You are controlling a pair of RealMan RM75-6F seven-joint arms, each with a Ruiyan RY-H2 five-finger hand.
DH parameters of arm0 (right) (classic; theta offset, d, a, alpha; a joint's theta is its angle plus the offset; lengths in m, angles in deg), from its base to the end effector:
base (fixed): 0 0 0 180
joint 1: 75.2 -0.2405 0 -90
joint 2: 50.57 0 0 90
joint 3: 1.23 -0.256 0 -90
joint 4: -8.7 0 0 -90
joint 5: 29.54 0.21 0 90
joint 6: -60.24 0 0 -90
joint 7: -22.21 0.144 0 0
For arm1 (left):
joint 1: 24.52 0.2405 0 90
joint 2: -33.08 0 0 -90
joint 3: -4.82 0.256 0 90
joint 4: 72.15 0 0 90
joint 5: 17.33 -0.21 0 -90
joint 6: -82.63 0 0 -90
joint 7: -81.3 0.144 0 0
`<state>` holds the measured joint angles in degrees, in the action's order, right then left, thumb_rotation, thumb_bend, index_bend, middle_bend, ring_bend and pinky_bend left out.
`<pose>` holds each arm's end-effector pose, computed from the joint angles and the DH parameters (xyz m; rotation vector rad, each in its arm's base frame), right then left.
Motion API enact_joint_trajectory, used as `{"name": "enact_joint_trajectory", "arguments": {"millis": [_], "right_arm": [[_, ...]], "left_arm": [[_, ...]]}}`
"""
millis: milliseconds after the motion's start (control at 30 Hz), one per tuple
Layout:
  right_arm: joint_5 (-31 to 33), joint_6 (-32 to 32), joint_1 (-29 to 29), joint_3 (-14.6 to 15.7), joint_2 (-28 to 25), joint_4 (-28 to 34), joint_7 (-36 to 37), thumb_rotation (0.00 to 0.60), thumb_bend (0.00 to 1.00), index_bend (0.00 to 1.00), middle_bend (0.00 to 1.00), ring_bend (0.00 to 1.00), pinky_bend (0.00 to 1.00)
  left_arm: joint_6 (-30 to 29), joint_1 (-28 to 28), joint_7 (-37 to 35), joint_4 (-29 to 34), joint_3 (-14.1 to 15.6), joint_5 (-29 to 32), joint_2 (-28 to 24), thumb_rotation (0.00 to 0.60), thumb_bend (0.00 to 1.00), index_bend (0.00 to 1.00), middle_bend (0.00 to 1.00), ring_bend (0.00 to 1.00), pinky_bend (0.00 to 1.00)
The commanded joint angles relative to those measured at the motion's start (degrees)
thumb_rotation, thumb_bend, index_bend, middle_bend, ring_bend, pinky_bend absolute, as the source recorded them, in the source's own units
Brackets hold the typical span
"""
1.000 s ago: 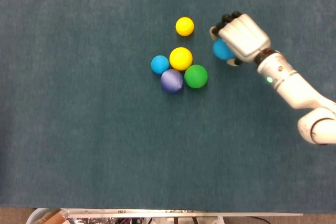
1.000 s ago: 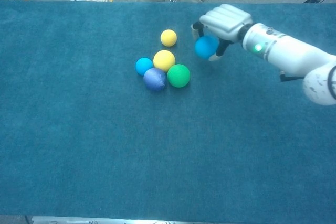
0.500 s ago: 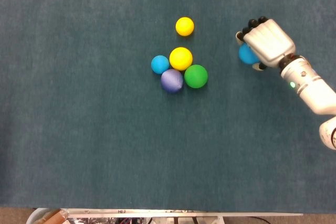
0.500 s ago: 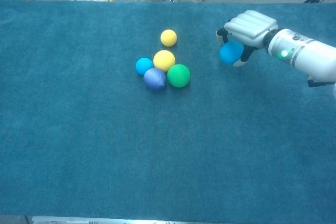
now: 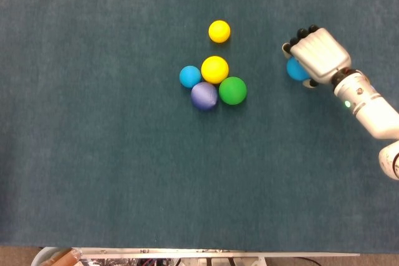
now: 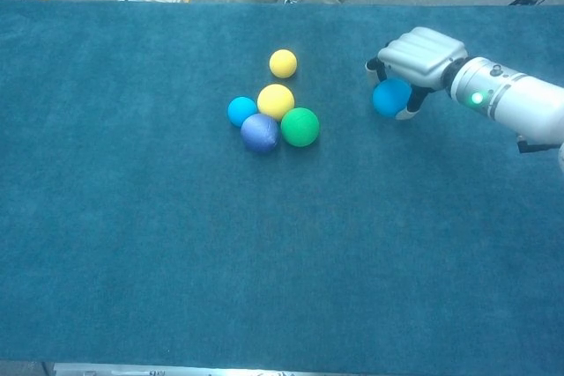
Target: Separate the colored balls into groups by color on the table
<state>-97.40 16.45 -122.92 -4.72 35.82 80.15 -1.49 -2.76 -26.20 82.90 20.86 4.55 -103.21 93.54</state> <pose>-0.1937 -0.3758 -0.0138 2.0910 -0.6206 0.5518 -0.3262 0.1538 0.1737 -1.3961 -0.9044 -0.7782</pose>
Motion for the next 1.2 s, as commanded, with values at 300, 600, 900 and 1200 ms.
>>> {"name": "enact_joint_trajectory", "arguments": {"millis": [300, 600, 900, 1200], "right_arm": [[0.33, 0.36, 0.08, 0.11, -0.18, 0.55, -0.8, 0.6, 0.13, 0.47, 0.46, 0.24, 0.29], [0.3, 0.67, 0.04, 0.13, -0.06, 0.64, -0.77, 0.6, 0.13, 0.42, 0.44, 0.23, 0.29], [0.23, 0.66, 0.1, 0.35, -0.07, 0.44, -1.35, 0.6, 0.13, 0.41, 0.44, 0.23, 0.29], [3.26, 1.05, -1.04, -2.05, 1.4, -2.62, -2.24, 0.6, 0.13, 0.41, 0.44, 0.23, 0.29]], "left_arm": [[-0.29, 0.12, -0.4, -0.48, 0.13, -0.32, 0.22, 0.6, 0.32, 0.21, 0.25, 0.25, 0.21], [-0.57, 0.34, -0.35, -0.39, 0.16, -0.26, 0.19, 0.6, 0.32, 0.21, 0.25, 0.25, 0.21], [-0.7, 0.44, -0.27, -0.28, 0.24, -0.38, 0.14, 0.6, 0.32, 0.21, 0.25, 0.25, 0.21], [-0.37, 0.21, -0.01, -0.21, 0.21, -0.46, 0.22, 0.6, 0.32, 0.21, 0.25, 0.25, 0.21]]}}
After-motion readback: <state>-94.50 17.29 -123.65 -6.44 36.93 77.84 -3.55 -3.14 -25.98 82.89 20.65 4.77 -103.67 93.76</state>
